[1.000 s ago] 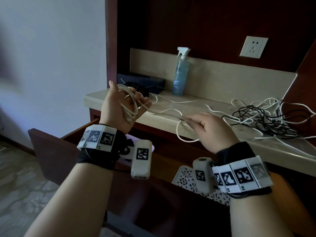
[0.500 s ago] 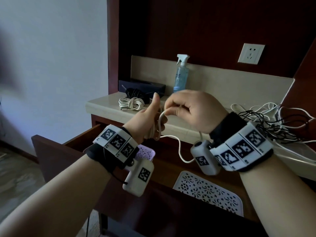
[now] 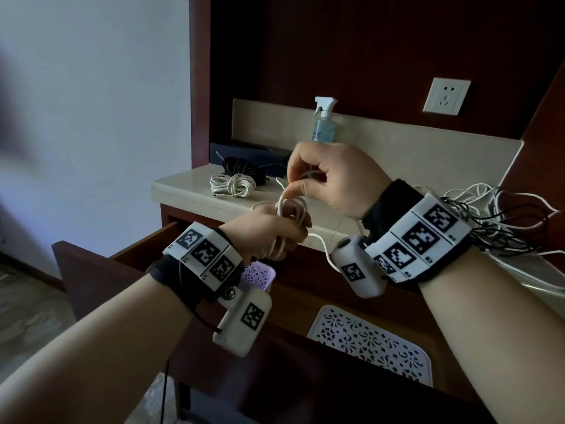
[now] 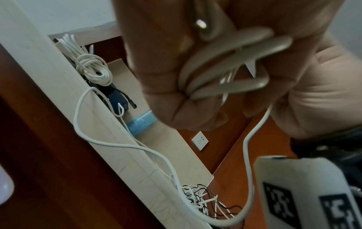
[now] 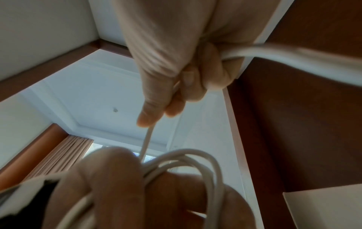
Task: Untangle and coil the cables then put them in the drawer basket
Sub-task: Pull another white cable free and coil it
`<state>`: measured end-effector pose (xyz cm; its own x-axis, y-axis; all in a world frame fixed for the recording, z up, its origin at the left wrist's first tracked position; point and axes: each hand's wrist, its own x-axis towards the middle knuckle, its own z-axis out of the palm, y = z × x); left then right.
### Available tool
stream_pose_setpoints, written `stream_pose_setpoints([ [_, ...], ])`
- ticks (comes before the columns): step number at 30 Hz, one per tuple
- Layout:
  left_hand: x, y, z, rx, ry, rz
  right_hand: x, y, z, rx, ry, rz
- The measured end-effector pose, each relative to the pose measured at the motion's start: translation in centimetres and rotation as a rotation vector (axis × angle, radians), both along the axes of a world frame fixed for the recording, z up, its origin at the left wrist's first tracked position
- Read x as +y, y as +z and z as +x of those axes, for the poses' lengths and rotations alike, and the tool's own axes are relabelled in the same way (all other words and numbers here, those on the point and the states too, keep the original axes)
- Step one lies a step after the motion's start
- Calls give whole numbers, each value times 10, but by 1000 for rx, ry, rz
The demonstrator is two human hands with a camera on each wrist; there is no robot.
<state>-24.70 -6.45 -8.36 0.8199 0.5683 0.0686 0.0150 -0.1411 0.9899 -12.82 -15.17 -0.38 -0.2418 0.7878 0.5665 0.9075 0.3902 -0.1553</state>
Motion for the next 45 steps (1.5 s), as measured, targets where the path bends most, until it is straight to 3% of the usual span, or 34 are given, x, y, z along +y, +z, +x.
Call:
stream_pose_setpoints([
  [5, 2, 1, -6, -230, -118, -172, -3, 5, 13, 104, 0, -99],
  [8, 9, 0, -9, -281, -136, -204, -8, -2, 26, 218, -25, -179],
  [14, 7, -2, -3, -247, -137, -149, 9, -17, 8, 246, -90, 213],
  [17, 4, -2, -1, -271, -95, -151, 14, -20, 6, 243, -103, 293],
  [20, 6, -3, 0, -189, -56, -93, 15, -16, 7, 299, -67, 305],
  [23, 5, -2, -1, -191, -117, -91, 17, -6, 7, 296, -18, 261],
  [26, 5, 3, -4, -345, -155, -212, 17, -4, 18, 267, -34, 178],
  [31, 13, 10, -10, -541, -78, -358, 12, -31, 41, 335, -141, -29],
  [35, 15, 20, -12, -680, -19, -411, 5, -50, 44, 288, -209, -53],
  [45, 9, 21, -6, -639, -17, -466, -2, -54, 34, 200, -360, -125],
])
